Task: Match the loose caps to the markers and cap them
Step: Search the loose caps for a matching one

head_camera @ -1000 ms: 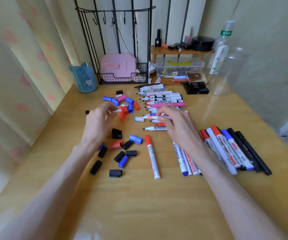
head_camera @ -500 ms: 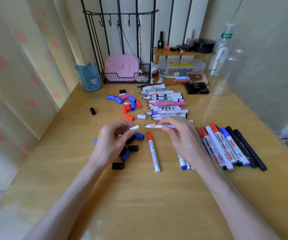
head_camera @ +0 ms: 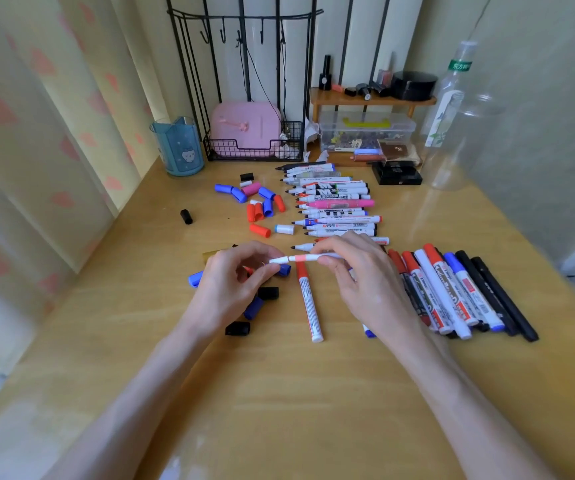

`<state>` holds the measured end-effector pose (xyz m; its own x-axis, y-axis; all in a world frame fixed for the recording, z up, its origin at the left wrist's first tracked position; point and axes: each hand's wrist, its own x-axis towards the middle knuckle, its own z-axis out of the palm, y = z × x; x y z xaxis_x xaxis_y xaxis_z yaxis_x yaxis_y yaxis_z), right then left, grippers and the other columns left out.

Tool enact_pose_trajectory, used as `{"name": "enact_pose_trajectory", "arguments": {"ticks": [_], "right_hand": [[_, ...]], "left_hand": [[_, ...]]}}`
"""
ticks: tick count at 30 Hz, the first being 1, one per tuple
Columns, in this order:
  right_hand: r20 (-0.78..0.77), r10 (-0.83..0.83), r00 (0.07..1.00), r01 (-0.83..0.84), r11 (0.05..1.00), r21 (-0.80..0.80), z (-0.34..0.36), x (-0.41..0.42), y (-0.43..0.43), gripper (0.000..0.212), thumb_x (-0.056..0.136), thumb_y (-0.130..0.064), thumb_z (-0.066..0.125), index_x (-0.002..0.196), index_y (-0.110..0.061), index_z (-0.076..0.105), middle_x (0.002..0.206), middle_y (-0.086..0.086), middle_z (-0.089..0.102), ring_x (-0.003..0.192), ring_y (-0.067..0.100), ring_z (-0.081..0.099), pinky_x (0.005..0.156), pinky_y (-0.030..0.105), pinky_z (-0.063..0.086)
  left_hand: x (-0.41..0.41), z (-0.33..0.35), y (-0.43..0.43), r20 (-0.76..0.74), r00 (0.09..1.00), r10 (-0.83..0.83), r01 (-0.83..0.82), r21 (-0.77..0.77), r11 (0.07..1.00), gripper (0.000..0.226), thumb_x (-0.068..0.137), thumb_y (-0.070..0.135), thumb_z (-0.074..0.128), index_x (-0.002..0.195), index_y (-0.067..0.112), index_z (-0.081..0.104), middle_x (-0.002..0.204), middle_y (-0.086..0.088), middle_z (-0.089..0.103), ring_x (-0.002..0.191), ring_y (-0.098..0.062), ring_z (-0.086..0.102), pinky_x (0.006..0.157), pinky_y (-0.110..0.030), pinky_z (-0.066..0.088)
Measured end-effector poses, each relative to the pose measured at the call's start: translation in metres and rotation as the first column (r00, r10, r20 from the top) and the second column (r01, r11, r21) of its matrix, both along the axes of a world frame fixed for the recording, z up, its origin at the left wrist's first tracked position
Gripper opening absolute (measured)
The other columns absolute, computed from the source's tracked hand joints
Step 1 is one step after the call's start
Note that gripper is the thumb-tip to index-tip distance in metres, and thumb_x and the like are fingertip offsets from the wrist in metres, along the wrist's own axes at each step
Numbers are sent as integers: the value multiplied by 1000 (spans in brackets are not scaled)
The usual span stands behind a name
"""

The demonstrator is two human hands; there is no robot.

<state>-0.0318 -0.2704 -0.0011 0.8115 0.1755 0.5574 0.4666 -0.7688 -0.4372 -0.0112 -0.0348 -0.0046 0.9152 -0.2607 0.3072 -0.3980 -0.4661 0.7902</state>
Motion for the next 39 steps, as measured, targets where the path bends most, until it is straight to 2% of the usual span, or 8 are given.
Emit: {"name": "enact_pose_trajectory", "arguments": {"ticks": [6,10,13,16,23,33,36,39], "right_hand": [[-2,50,999,-50,999,-20,2,-2,2,11,102,-19,65,109,-19,74,99,-9,67,94,17,60,83,37,48],[-33,61,998,-59,996,61,5,-3,2,9,98,-18,71,103,-19,79,89,-8,69,82,13,62,74,35,50],[-42,59,997,-55,996,77,8,-4,1,10,95,-15,74,99,-20,82,86,-11,71,78,9,61,73,27,49],[-42,33,999,-29,995,96,10,-6,3,13,92,-10,75,96,-20,82,84,-11,72,78,7,59,72,20,46],[-150,29,988,-4,986,168,8,-9,7,13,93,-13,74,94,-24,82,86,-13,75,82,11,67,75,33,50],[-338,101,936,-36,981,193,16,-11,13,5,97,-31,72,95,-26,74,83,-16,72,80,7,68,76,36,56],[-367,65,928,-11,989,148,22,-15,9,10,92,-38,76,87,-29,75,76,-17,70,76,4,66,70,31,55],[-405,-133,905,175,982,68,28,-12,-12,20,88,-46,79,77,-30,72,67,-17,66,64,0,61,56,21,47]], "left_hand": [[-5,1,-2,17,1000,-12,12,-5,1000,8,96,23,74,102,26,79,81,15,75,76,-11,67,68,-16,44],[-10,1,-3,-12,998,-67,66,-81,994,5,96,22,74,93,25,77,77,7,75,72,-17,72,74,-41,57],[-12,-2,-6,-13,996,-83,81,-96,992,6,97,21,74,92,20,76,77,5,75,71,-18,73,77,-48,58],[-13,-3,-10,6,998,-60,60,-110,992,5,96,17,74,93,18,77,75,4,75,71,-17,73,78,-44,58],[-13,-4,-8,47,998,-37,40,-80,996,6,95,14,75,93,18,78,74,6,75,71,-14,74,75,-25,57],[-6,-6,-6,17,1000,18,-17,-81,997,11,100,21,69,106,26,76,83,9,78,83,-12,75,81,-48,59],[-9,-7,-15,48,999,25,-22,-62,998,20,99,20,70,117,27,74,95,13,78,91,-8,75,83,-42,59],[-8,-5,-22,183,983,12,-11,-7,1000,30,99,22,69,129,25,68,112,15,73,98,-12,72,78,-34,56]]}}
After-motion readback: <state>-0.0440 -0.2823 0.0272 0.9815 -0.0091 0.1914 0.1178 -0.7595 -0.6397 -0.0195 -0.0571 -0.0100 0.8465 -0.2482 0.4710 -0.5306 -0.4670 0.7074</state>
